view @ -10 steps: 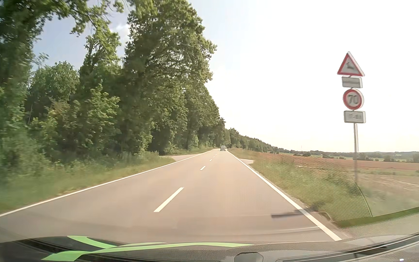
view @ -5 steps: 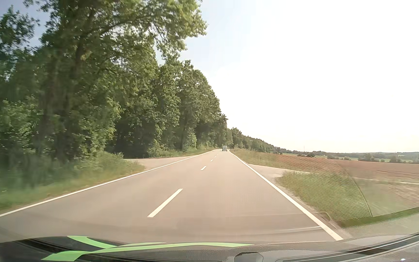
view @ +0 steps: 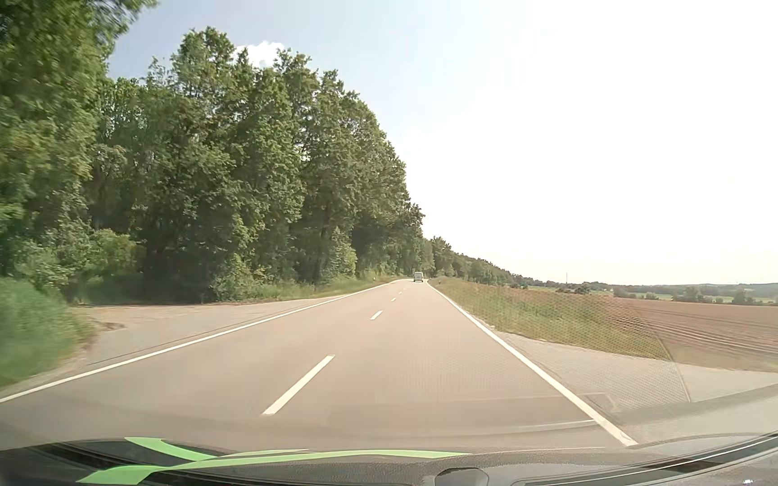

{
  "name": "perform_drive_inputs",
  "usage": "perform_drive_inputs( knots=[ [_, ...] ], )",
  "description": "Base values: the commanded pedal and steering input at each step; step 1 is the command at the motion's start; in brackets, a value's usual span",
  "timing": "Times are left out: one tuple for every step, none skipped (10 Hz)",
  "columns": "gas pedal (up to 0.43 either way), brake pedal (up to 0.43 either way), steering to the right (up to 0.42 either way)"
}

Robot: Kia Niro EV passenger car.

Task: Follow the waypoints while adhering to traffic rules and regulations

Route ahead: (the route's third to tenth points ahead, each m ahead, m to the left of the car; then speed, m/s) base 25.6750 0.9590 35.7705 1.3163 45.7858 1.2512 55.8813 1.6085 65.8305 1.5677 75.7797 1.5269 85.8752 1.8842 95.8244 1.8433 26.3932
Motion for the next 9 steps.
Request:
perform_drive_inputs(
  knots=[
    [0.240, 0.000, -0.001],
    [0.248, 0.000, -0.001],
    [0.248, 0.000, -0.001],
    [0.248, 0.000, -0.001],
    [0.248, 0.000, -0.001],
    [0.248, 0.000, -0.001],
    [0.248, 0.000, -0.001],
    [0.248, 0.000, -0.001],
    [0.248, 0.000, -0.001]
  ],
)
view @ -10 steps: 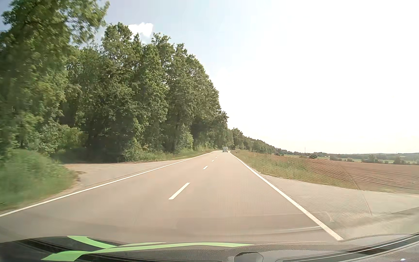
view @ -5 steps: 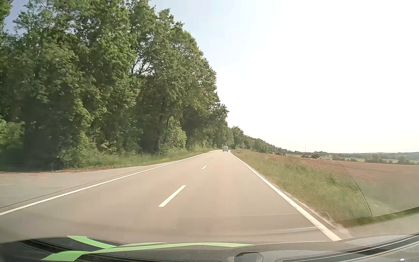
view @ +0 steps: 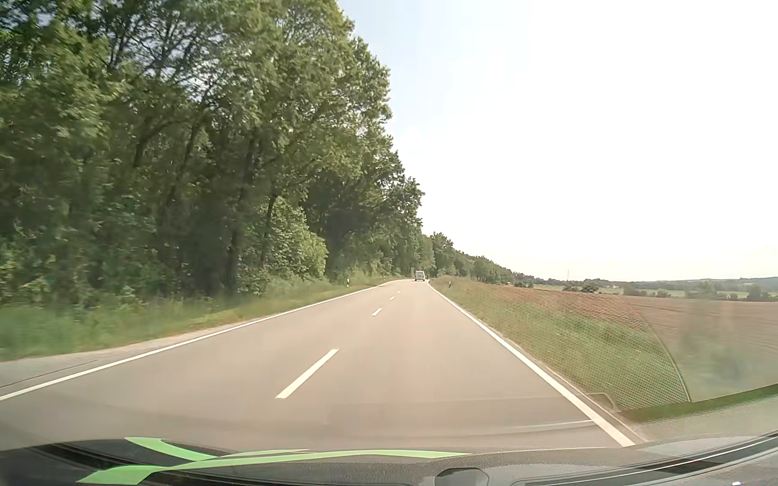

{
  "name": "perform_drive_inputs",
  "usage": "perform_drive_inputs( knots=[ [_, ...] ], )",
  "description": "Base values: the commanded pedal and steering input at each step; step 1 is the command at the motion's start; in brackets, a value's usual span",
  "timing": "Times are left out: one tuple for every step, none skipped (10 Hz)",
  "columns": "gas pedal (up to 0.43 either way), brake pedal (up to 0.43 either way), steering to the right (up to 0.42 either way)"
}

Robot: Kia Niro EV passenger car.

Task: Follow the waypoints while adhering to traffic rules and regulations

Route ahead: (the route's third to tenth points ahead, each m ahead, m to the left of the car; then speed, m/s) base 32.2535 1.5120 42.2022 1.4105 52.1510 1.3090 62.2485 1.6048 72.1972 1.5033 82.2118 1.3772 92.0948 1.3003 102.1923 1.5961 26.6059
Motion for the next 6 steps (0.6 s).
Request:
perform_drive_inputs(
  knots=[
    [0.240, 0.000, -0.001],
    [0.228, 0.000, -0.001],
    [0.220, 0.000, -0.001],
    [0.209, 0.000, -0.001],
    [0.197, 0.000, -0.002],
    [0.189, 0.000, -0.002]
  ],
)
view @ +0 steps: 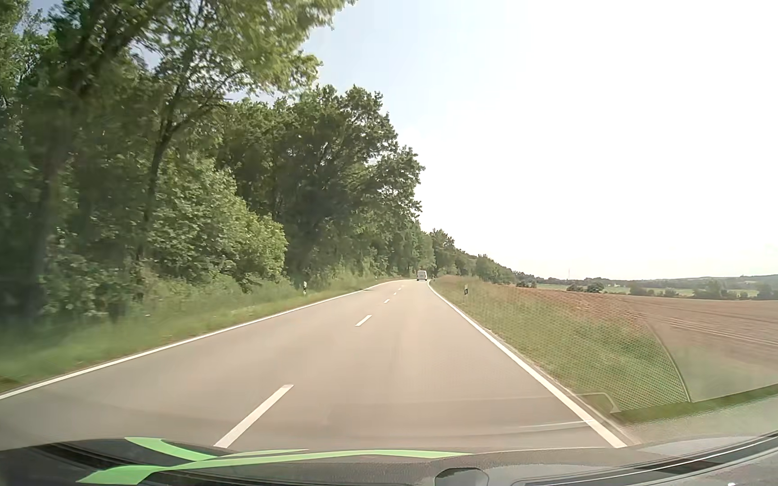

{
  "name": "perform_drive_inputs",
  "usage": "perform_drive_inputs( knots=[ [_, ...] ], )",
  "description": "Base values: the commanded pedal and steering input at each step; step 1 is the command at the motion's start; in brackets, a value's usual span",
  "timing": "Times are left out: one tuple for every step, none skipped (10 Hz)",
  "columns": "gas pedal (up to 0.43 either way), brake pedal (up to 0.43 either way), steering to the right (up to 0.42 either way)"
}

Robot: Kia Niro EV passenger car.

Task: Follow the waypoints while adhering to traffic rules and regulations

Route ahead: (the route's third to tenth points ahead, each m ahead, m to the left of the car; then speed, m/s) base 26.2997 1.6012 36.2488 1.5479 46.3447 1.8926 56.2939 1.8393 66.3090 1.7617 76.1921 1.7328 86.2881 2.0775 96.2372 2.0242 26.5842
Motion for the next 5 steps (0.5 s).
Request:
perform_drive_inputs(
  knots=[
    [0.197, 0.000, -0.002],
    [0.209, 0.000, -0.002],
    [0.220, 0.000, -0.002],
    [0.240, 0.000, -0.002],
    [0.248, 0.000, -0.003]
  ],
)
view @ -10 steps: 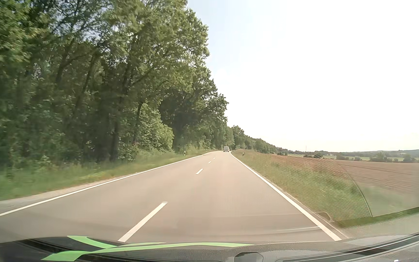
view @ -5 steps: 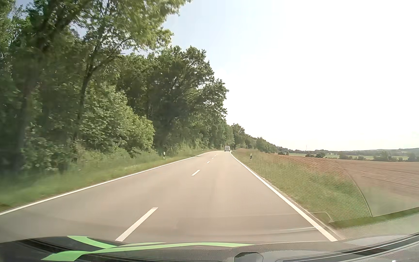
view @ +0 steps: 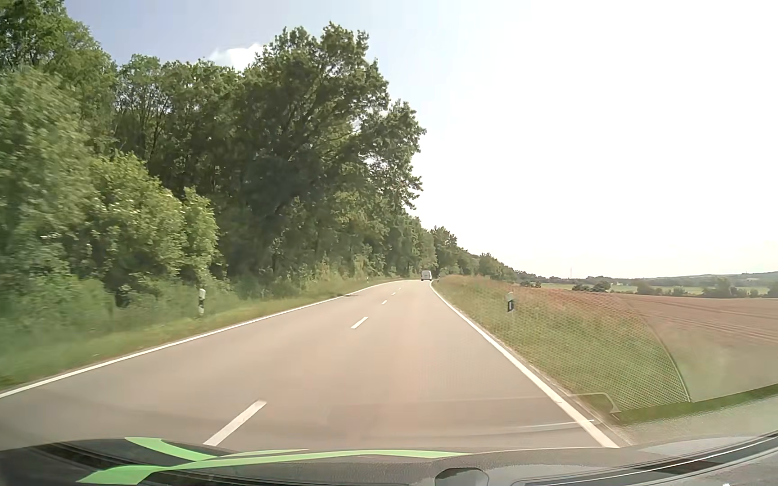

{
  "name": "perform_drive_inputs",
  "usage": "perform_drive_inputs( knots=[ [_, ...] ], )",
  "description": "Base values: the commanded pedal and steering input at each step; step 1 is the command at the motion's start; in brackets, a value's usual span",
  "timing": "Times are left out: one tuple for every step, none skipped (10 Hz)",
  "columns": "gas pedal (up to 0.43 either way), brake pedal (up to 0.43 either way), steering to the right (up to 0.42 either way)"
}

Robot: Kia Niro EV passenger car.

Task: Follow the waypoints while adhering to traffic rules and regulations

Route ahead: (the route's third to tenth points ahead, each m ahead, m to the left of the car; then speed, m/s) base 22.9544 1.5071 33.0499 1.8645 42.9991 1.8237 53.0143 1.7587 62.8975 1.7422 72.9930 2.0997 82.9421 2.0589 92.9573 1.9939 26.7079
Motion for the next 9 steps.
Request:
perform_drive_inputs(
  knots=[
    [0.260, 0.000, -0.003],
    [0.268, 0.000, -0.003],
    [0.268, 0.000, -0.003],
    [0.268, 0.000, -0.003],
    [0.268, 0.000, -0.003],
    [0.240, 0.000, -0.003],
    [0.197, 0.000, -0.003],
    [0.177, 0.000, -0.004],
    [0.177, 0.000, -0.004]
  ],
)
